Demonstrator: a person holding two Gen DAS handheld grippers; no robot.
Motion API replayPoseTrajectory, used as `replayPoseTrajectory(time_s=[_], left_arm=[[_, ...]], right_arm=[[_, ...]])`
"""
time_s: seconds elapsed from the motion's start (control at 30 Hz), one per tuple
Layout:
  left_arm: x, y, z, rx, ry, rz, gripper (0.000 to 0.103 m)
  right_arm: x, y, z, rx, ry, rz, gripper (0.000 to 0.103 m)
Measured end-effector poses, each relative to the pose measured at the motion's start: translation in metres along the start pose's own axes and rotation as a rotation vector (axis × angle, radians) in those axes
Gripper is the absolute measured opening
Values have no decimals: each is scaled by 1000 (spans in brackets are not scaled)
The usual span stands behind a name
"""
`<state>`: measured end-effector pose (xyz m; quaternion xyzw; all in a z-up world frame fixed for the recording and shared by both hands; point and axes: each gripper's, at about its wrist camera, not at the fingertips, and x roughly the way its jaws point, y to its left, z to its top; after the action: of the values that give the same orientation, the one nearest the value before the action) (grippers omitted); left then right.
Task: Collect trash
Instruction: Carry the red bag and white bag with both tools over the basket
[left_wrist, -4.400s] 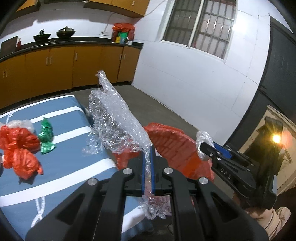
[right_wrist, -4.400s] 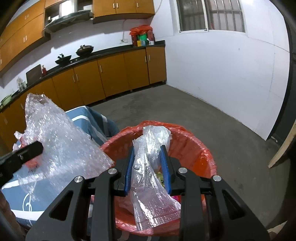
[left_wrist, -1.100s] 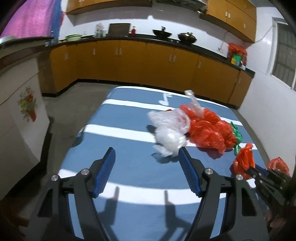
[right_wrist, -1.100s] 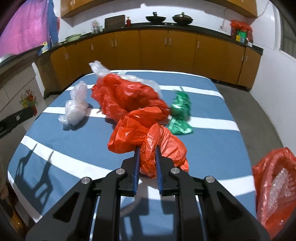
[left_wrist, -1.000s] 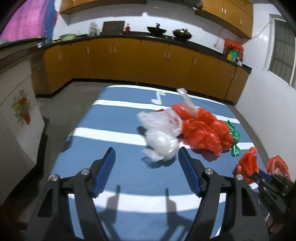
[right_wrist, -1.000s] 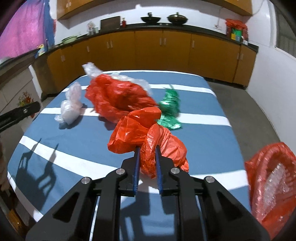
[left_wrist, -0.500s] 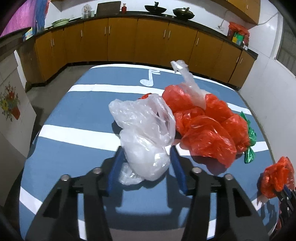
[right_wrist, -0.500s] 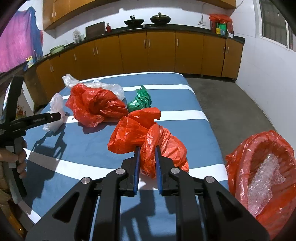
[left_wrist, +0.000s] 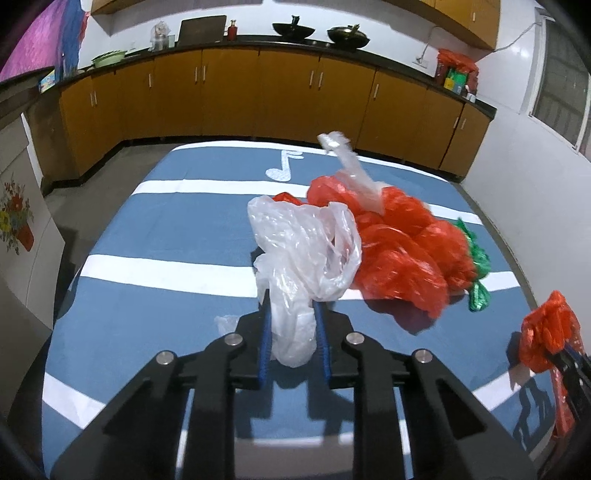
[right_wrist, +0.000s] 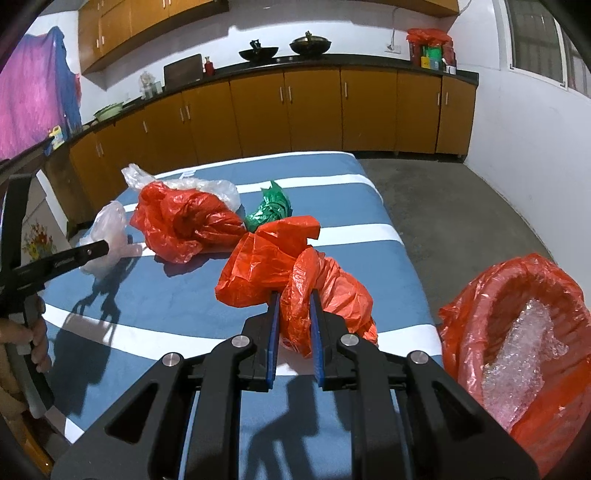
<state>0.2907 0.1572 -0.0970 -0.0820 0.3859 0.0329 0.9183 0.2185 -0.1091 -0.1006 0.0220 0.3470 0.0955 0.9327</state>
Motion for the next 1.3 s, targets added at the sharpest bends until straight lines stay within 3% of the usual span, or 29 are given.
replayPoseTrajectory(time_s=[0.37,0.83,0.97,1.07,1.17,1.23,1.3], left_arm=[[-53,-33,-9,30,-54,-116,21],[-96,-124,-26,152,-75,-301,21],[-94,-151,-34,169,-57,-350,21],[-85,-168,-40,144,-10,-389,21],[-90,-175,-49,189,-23,-390,21],[-90,-172,-49,207,-31,-368,21],[-87,-165,-47,187,-27,-357,21]], right_arm=[[-37,-25,4,53,-74,-24,16],[-94,-81,-8,168,-154,-118,16],[-95,-94,-15,196,-159,-154,1],[-74,-106,-26,277,-106,-110,1],[-71,-107,-42,279,-86,-65,1],[-76,-103,-50,254,-85,-59,6],[-80,-101,-54,247,-93,-48,39]])
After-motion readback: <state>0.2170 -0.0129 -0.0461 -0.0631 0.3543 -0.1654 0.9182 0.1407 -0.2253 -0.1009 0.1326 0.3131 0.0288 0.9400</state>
